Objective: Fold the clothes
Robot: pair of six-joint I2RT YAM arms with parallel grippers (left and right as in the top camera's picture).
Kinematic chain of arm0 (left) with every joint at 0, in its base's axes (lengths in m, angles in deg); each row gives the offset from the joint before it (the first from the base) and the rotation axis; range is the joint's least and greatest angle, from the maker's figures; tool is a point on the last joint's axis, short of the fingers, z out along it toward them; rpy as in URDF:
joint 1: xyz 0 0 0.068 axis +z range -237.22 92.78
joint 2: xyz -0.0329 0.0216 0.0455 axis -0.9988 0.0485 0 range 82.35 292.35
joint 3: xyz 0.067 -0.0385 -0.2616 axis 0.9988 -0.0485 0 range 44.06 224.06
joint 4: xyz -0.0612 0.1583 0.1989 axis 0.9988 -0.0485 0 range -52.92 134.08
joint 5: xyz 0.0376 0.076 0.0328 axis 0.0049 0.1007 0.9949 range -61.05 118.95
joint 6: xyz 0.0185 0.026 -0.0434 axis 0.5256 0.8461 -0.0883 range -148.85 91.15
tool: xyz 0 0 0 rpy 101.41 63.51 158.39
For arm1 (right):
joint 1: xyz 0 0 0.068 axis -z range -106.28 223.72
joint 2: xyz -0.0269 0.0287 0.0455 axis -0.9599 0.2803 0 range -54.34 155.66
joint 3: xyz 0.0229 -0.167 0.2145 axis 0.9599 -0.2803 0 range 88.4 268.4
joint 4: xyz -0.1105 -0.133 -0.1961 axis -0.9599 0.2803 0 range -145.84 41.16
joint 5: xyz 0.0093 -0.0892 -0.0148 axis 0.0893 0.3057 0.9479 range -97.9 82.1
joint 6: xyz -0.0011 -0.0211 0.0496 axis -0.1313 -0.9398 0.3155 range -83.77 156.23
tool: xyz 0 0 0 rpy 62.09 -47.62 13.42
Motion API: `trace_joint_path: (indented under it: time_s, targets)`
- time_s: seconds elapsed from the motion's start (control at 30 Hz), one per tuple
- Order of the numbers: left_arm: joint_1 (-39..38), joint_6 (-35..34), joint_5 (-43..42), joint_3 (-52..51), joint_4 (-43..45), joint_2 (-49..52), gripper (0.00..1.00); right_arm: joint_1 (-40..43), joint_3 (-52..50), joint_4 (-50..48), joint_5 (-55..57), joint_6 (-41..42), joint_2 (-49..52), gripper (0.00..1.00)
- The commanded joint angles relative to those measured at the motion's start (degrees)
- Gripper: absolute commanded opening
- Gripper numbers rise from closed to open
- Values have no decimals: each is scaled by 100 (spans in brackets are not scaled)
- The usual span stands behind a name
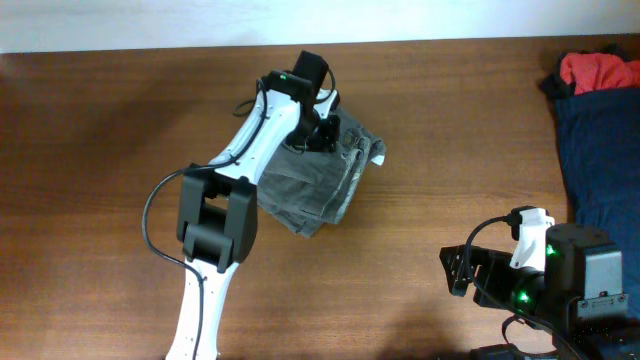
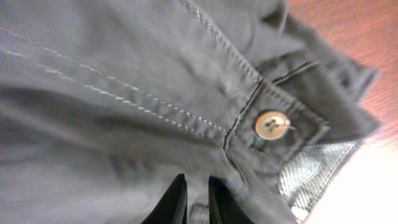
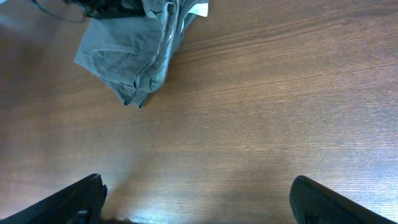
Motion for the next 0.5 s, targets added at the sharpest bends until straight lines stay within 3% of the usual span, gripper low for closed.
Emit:
trace_joint_path:
  time_s: [0.0, 0.07, 0.13, 0.17, 0.23, 0.3, 0.37, 0.47]
  targets:
    - [273, 42, 22, 656, -304, -492, 17, -35, -15, 0, 90, 42, 4, 99]
    - [417, 61, 144, 870, -525, -669, 36, -35, -15, 0, 90, 42, 4, 99]
    - [566, 59, 273, 984, -765, -809, 41, -35, -15, 0, 90, 42, 4, 99]
    - [675, 52, 289, 986, -977, -859, 36, -35, -15, 0, 90, 42, 4, 99]
    - [802, -74, 284, 970, -1381, -850, 18, -35, -15, 0, 90, 42, 4, 99]
    - [863, -74, 286, 859, -1775, -802, 8, -35, -15, 0, 90, 42, 4, 99]
    - [866, -76, 271, 623, -1985, -789, 2, -35, -15, 0, 90, 42, 4, 99]
    - [782, -76, 240, 280, -2057, -789, 2, -35, -15, 0, 90, 42, 4, 99]
